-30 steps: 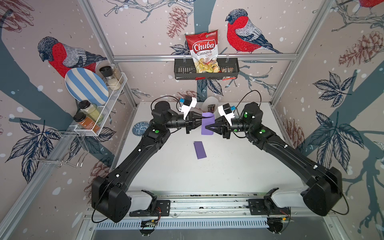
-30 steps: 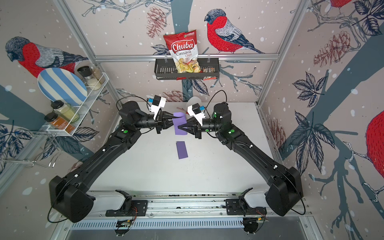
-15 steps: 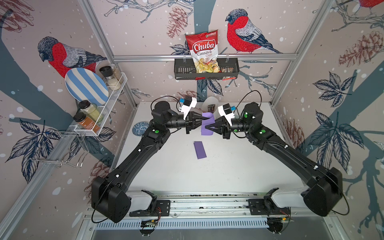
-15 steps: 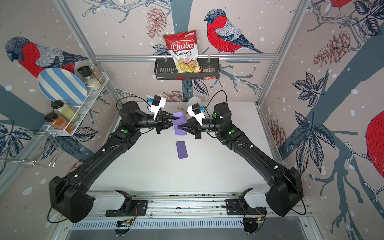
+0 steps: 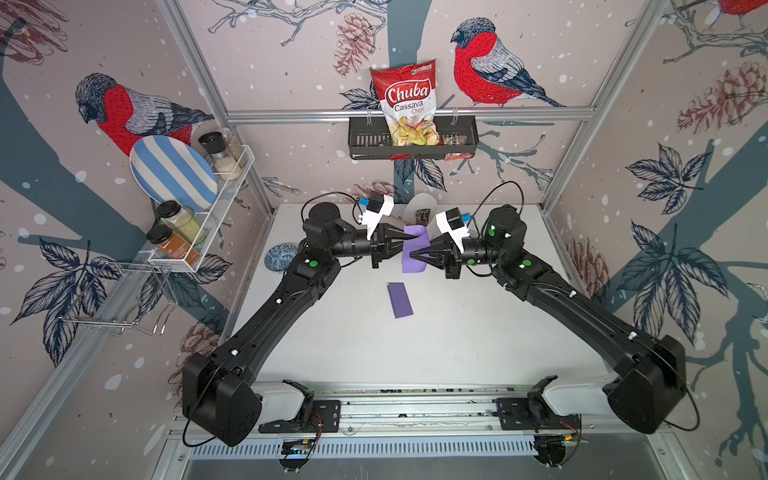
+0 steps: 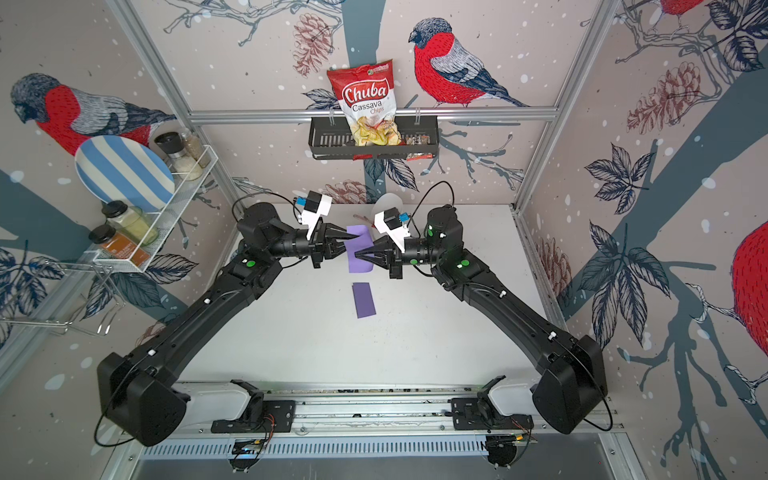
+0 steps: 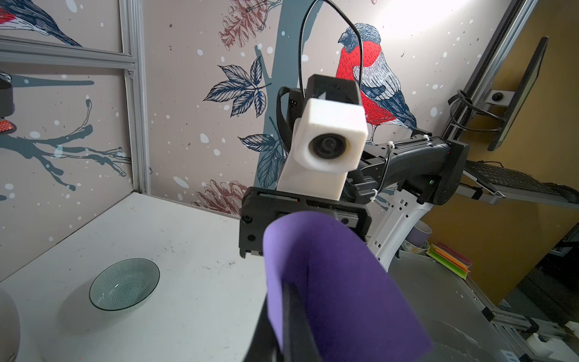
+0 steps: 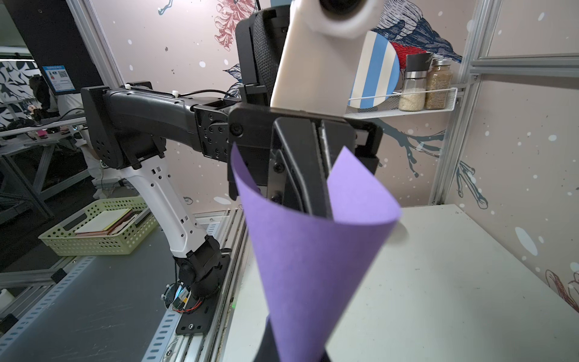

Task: Fold the square paper along the opposite sides
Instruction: Fold the paper.

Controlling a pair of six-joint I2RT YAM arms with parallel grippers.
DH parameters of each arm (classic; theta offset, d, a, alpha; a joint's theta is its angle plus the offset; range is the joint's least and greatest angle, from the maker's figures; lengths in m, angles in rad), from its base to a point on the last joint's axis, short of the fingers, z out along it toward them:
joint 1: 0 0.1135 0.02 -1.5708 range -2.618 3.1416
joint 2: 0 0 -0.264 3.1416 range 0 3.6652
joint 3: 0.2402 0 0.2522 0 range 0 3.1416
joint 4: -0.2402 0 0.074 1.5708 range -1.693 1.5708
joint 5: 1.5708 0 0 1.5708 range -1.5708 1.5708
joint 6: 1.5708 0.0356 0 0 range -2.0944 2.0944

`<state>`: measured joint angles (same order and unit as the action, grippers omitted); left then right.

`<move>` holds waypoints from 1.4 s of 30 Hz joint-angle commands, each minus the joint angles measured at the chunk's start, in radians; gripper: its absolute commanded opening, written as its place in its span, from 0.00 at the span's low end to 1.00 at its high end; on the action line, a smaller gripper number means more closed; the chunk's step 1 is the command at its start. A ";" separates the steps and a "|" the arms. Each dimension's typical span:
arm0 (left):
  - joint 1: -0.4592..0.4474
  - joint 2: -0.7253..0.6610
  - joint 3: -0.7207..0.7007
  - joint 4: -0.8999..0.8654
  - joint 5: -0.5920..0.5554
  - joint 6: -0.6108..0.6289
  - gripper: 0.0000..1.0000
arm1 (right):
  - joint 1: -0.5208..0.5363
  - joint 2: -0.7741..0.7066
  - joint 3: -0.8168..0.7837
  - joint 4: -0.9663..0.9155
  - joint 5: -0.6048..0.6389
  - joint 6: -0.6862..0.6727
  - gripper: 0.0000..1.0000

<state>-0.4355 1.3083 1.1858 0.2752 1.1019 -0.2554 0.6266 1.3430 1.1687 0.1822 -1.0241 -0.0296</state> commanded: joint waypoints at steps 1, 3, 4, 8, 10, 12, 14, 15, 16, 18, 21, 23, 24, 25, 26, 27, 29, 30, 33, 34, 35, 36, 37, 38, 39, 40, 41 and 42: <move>0.003 -0.010 0.004 0.019 -0.007 0.011 0.00 | 0.007 -0.007 -0.001 0.006 -0.019 -0.025 0.00; 0.003 -0.014 0.014 0.020 -0.008 0.013 0.00 | 0.007 -0.008 -0.004 -0.003 -0.019 -0.033 0.00; 0.003 -0.015 0.019 0.020 -0.008 0.016 0.00 | 0.007 -0.006 -0.003 -0.009 -0.020 -0.039 0.00; 0.004 -0.023 0.052 0.018 -0.010 0.034 0.15 | 0.007 -0.009 -0.012 -0.038 -0.011 -0.058 0.00; 0.005 -0.023 0.072 0.016 -0.010 0.045 0.31 | 0.007 -0.013 -0.021 -0.038 -0.011 -0.061 0.00; 0.007 -0.026 0.093 0.014 -0.012 0.056 0.51 | 0.007 -0.019 -0.029 -0.036 -0.008 -0.062 0.00; 0.010 -0.028 0.110 0.017 -0.013 0.062 0.65 | 0.007 -0.024 -0.033 -0.038 -0.007 -0.064 0.00; 0.012 -0.030 0.117 0.021 -0.015 0.067 0.73 | 0.007 -0.028 -0.035 -0.040 -0.007 -0.067 0.00; 0.014 -0.033 0.121 0.025 -0.017 0.067 0.78 | 0.007 -0.031 -0.036 -0.040 -0.008 -0.068 0.00; 0.019 -0.045 0.122 0.034 -0.017 0.074 0.86 | 0.007 -0.033 -0.037 -0.043 -0.007 -0.072 0.00; 0.025 -0.067 0.110 0.049 0.012 0.080 0.97 | 0.007 -0.042 -0.035 -0.049 -0.008 -0.078 0.00; 0.028 -0.085 0.079 0.072 0.058 0.081 0.97 | 0.007 -0.049 -0.031 -0.056 -0.008 -0.085 0.00; 0.030 -0.092 0.058 0.081 0.090 0.087 0.98 | 0.007 -0.053 -0.029 -0.061 -0.011 -0.089 0.00; 0.030 -0.100 0.041 0.083 0.123 0.095 0.98 | 0.007 -0.057 -0.027 -0.061 -0.013 -0.093 0.00; 0.032 -0.105 0.022 0.086 0.153 0.104 0.98 | 0.006 -0.065 -0.026 -0.065 -0.013 -0.098 0.00; 0.033 -0.109 0.004 0.085 0.173 0.109 0.98 | 0.005 -0.073 -0.025 -0.071 -0.013 -0.105 0.00; 0.035 -0.115 -0.025 0.075 0.178 0.121 0.98 | 0.004 -0.085 -0.023 -0.074 -0.013 -0.114 0.00; 0.038 -0.115 -0.032 0.065 0.175 0.126 0.98 | 0.004 -0.086 -0.023 -0.073 -0.014 -0.118 0.00; 0.041 -0.109 -0.042 0.059 0.180 0.127 0.98 | 0.004 -0.125 -0.026 -0.075 -0.017 -0.126 0.00; 0.040 -0.106 -0.041 0.063 0.184 0.122 0.98 | 0.003 -0.127 -0.026 -0.073 -0.018 -0.127 0.00; 0.041 -0.103 -0.040 0.070 0.190 0.116 0.98 | 0.004 -0.130 -0.026 -0.073 -0.018 -0.126 0.00; 0.041 -0.098 -0.041 0.077 0.193 0.105 0.98 | 0.004 -0.129 -0.024 -0.072 -0.018 -0.126 0.00; 0.041 -0.097 -0.041 0.085 0.193 0.099 0.98 | 0.004 -0.128 -0.024 -0.069 -0.017 -0.124 0.00; 0.040 -0.093 -0.043 0.094 0.195 0.088 0.98 | 0.004 -0.125 -0.024 -0.066 -0.017 -0.121 0.00; 0.041 -0.090 -0.045 0.112 0.193 0.073 0.98 | 0.003 -0.122 -0.024 -0.064 -0.018 -0.118 0.00; 0.040 -0.085 -0.049 0.131 0.190 0.055 0.98 | 0.004 -0.119 -0.023 -0.060 -0.019 -0.114 0.00; 0.040 -0.077 -0.050 0.157 0.184 0.024 0.98 | 0.004 -0.116 -0.023 -0.054 -0.020 -0.111 0.00; 0.040 -0.067 -0.051 0.183 0.183 -0.003 0.98 | 0.004 -0.111 -0.023 -0.050 -0.022 -0.107 0.00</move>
<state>-0.3973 1.2270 1.1374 0.3553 1.2800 -0.1867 0.6292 1.2240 1.1385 0.1051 -1.0313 -0.1349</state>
